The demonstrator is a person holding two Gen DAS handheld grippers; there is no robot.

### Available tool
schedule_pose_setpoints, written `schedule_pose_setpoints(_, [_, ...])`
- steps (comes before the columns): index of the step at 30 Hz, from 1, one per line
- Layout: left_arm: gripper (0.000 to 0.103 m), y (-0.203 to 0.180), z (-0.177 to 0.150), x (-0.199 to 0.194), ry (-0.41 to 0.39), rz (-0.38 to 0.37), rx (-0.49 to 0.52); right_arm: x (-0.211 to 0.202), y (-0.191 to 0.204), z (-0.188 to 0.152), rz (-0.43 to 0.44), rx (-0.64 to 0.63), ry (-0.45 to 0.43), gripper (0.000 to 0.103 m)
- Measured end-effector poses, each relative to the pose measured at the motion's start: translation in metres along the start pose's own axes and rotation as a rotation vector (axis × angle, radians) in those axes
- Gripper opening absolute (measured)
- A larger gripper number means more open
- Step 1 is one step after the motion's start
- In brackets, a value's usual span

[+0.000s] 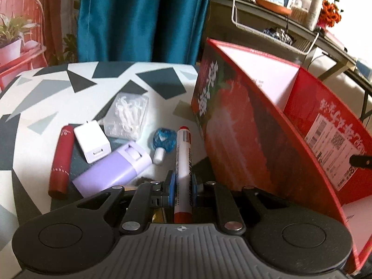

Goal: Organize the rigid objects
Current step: 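Grasp the red-capped white marker with the left gripper and lift, then carry the marker into the red box and open the left gripper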

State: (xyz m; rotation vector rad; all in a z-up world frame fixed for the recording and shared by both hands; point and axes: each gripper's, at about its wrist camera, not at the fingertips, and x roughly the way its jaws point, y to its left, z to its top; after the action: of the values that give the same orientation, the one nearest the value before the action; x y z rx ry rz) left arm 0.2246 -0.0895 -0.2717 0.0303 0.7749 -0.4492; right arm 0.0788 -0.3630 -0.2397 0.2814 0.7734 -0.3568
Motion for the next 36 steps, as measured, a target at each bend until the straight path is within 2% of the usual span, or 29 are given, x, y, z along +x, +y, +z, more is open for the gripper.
schedule_pose_setpoints(8, [0.016, 0.011, 0.018, -0.016, -0.043, 0.004, -0.043, 0.000, 0.001, -0.001, -0.020, 0.001, -0.008, 0.010])
schedule_pose_setpoints(14, [0.016, 0.009, 0.039, -0.029, -0.100, 0.000, -0.022, 0.000, 0.002, -0.001, -0.018, -0.002, -0.008, 0.010])
schedule_pose_setpoints(21, [0.016, -0.009, 0.065, -0.045, -0.160, -0.050, 0.032, -0.001, 0.001, -0.001, -0.010, -0.003, -0.009, 0.011])
schedule_pose_setpoints(28, [0.016, -0.046, 0.091, -0.044, -0.206, -0.112, 0.137, -0.001, 0.000, -0.001, -0.006, -0.003, -0.009, 0.011])
schedule_pose_setpoints(32, [0.016, -0.064, 0.105, -0.025, -0.167, -0.161, 0.189, -0.001, 0.000, 0.000, -0.001, -0.005, -0.006, 0.011])
schedule_pose_setpoints(36, [0.016, -0.073, 0.109, -0.005, -0.132, -0.153, 0.212, 0.000, 0.000, 0.000, 0.001, -0.006, -0.003, 0.011])
